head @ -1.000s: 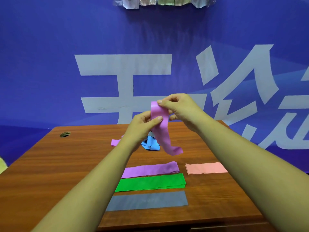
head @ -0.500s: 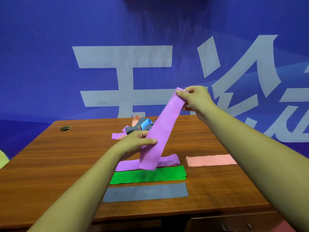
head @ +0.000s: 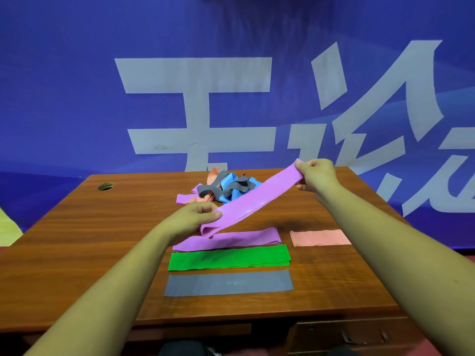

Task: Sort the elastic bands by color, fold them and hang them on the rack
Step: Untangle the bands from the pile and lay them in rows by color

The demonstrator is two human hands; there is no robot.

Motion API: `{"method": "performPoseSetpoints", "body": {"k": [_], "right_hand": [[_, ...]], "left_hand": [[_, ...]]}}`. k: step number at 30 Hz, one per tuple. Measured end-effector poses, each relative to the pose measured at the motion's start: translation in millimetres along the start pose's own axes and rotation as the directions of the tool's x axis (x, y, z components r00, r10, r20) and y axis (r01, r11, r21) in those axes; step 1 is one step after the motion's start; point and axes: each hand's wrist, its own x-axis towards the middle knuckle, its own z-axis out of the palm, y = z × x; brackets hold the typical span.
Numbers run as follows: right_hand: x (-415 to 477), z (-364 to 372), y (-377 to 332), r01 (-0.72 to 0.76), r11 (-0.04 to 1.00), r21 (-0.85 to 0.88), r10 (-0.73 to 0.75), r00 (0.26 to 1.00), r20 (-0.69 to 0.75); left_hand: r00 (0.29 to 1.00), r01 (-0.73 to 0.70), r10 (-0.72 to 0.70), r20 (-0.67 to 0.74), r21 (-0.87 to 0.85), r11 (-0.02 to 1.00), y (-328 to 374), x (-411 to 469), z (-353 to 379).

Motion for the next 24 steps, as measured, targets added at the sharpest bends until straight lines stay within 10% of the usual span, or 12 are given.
{"method": "performPoseSetpoints", "body": {"k": [10,24], "right_hand": [[-12,6,46,-0.187,0.98,0.07,0.178,0.977,0.121],[-11,48,108,-0.149,0.953,-0.263,0.207,0.956,0.206]], "left_hand": [[0.97,0.087,-0.114,-0.214,-0.131,0.988,-35,0,-35],[0.853,0.178,0.035,-0.521,0.353,0.919,-81,11,-63]]}}
